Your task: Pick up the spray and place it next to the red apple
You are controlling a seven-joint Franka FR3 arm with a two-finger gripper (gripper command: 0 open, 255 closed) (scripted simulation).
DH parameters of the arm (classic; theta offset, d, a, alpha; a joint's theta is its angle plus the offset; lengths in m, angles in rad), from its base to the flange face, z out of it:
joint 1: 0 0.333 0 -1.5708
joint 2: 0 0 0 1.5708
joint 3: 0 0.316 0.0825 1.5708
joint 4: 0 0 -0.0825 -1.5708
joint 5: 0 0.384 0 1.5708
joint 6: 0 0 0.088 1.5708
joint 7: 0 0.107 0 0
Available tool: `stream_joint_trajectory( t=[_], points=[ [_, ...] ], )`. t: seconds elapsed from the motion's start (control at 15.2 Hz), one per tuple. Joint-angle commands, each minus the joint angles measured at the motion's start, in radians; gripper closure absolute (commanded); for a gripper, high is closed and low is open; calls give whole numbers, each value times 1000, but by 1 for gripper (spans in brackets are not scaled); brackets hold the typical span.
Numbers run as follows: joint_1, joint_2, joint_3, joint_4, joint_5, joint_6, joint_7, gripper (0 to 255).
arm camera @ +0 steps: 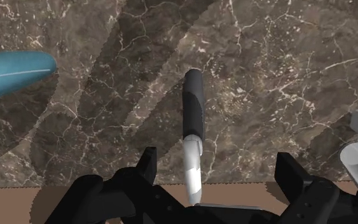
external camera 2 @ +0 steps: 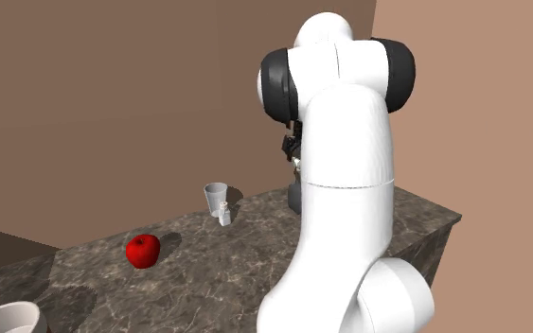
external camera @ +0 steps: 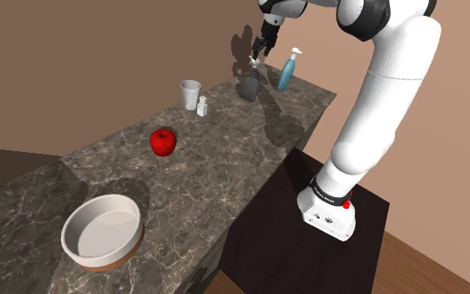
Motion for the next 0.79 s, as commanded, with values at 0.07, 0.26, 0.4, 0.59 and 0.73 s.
stream_joint_trajectory(
  t=[0.07,0.26,0.4,0.59,0.73],
  points=[
    [-29,89,3,80,41,-3,-35,0],
    [-31,106,7,64,50,29,-41,0],
    [-32,119,10,54,57,50,-45,0],
    [-33,129,12,47,63,66,-48,0],
    [-33,129,12,47,63,66,-48,0]
  ],
)
